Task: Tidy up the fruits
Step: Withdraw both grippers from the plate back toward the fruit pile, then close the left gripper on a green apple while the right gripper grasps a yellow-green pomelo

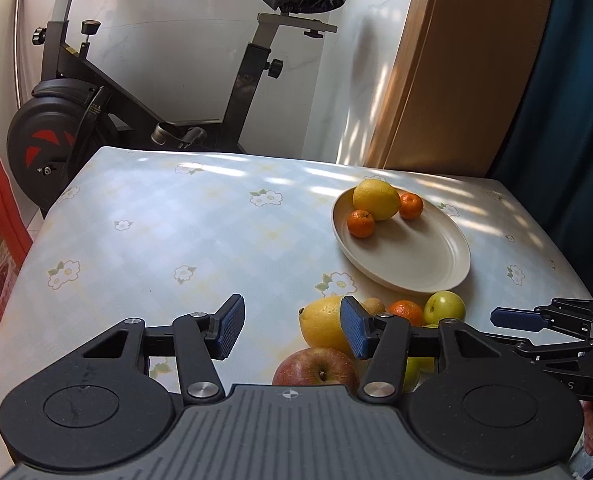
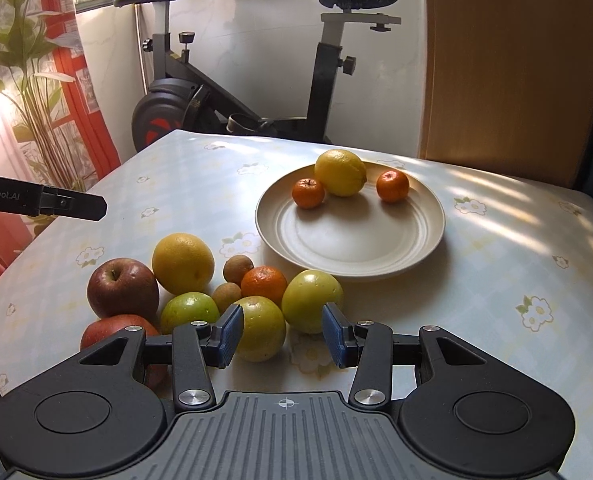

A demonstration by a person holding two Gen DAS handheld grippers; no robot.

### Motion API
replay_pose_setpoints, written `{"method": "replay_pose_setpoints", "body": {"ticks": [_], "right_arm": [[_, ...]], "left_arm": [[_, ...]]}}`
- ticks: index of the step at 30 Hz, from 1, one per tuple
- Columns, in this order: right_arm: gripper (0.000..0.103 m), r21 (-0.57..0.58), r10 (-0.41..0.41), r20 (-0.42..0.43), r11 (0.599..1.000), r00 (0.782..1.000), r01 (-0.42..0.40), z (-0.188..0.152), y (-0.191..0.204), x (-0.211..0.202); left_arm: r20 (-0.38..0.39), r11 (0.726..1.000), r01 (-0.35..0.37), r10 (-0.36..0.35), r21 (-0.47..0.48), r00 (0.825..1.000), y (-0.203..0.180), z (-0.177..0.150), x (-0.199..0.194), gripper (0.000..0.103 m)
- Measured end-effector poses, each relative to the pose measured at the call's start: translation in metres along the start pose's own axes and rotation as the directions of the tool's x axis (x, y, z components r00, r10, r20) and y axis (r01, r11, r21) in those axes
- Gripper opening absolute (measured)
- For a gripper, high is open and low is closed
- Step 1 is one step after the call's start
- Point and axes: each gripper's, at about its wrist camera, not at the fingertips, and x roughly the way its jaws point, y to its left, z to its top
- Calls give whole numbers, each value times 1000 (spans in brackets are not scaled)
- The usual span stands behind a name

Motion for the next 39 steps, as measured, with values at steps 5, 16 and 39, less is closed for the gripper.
{"method": "replay_pose_setpoints", "body": {"ticks": [5, 16, 39], "right_arm": [[41, -9, 31, -13, 999, 999, -31, 0, 3, 8], [41, 3, 87, -58, 996, 995, -87, -1, 5, 29], [38, 26, 100, -66, 995, 993, -98, -19, -22, 16]], "left_arm": [[-14, 1000, 4, -5, -24, 1000, 3, -2, 7, 55], [-22, 999, 32, -33, -12, 999, -4, -6, 9, 54], [-128, 981, 179, -168, 76, 977, -53, -18, 24, 43]]}}
